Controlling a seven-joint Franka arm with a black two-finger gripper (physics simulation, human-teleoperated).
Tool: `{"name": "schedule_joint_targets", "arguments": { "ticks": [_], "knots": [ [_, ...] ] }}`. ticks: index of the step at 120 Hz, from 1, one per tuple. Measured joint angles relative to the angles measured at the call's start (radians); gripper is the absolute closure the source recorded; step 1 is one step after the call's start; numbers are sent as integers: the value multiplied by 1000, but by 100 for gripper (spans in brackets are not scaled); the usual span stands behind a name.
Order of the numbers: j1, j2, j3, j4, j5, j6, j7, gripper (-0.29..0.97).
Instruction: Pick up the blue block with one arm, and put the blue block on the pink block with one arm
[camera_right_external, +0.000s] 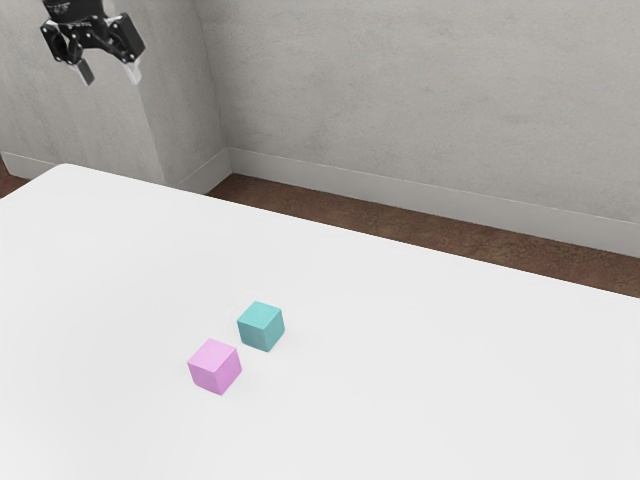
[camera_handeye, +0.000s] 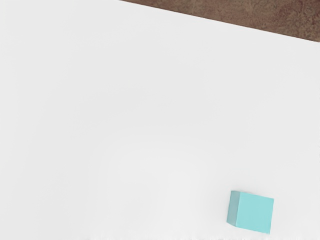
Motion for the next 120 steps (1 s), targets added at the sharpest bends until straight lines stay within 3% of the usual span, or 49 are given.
{"name": "schedule_joint_targets", "arguments": {
  "ticks": [25, 40, 49, 56, 78, 104, 120],
  "knots": [
    [-5, -50, 0, 61, -7, -23, 59, 2],
    [-107, -53, -5, 119, -6, -25, 86, 2],
    [-213, -4, -11, 112, 82, -12, 99, 2],
    [-240, 11, -7, 65, 112, -6, 109, 2],
    [-246, 47, 15, -293, 69, 105, 141, 2],
    [-238, 177, -2, -338, 9, 276, 169, 2],
    [-155, 223, -77, -343, -8, 345, 182, 2]
  ]
}}
